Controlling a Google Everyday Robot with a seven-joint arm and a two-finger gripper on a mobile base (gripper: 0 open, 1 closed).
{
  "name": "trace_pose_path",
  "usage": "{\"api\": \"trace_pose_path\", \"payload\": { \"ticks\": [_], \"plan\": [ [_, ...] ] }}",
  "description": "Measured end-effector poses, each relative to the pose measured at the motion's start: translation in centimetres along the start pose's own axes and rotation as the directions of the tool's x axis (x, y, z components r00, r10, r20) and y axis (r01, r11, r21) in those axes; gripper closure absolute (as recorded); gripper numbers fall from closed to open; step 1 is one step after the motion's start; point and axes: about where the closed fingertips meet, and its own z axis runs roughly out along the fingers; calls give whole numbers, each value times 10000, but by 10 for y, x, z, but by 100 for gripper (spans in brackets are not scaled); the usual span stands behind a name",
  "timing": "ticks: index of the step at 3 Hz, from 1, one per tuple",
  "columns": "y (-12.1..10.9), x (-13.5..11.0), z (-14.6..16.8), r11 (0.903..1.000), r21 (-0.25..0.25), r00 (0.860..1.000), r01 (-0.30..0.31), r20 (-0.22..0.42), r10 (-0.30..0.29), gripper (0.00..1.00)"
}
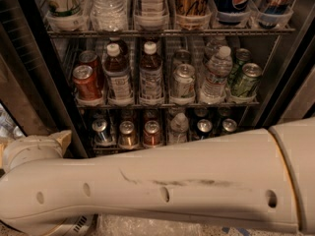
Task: Pick coke can from middle shelf of fridge
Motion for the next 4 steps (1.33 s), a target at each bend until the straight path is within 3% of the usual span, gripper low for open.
{"api": "trace_pose_path", "payload": {
  "ticks": [1, 2, 3, 4],
  "plan": [
    [-9, 1, 0, 9995, 303, 9997, -60, 229, 53, 0],
    [-38, -7, -11, 9883, 1508, 9958, 238, 834, -367, 0],
    [-59, -22, -27, 9592, 2818, 9860, 214, 1528, -669, 0],
    [-77, -39, -33, 9278, 3722, 9677, 242, 2241, -1152, 0]
  ]
}}
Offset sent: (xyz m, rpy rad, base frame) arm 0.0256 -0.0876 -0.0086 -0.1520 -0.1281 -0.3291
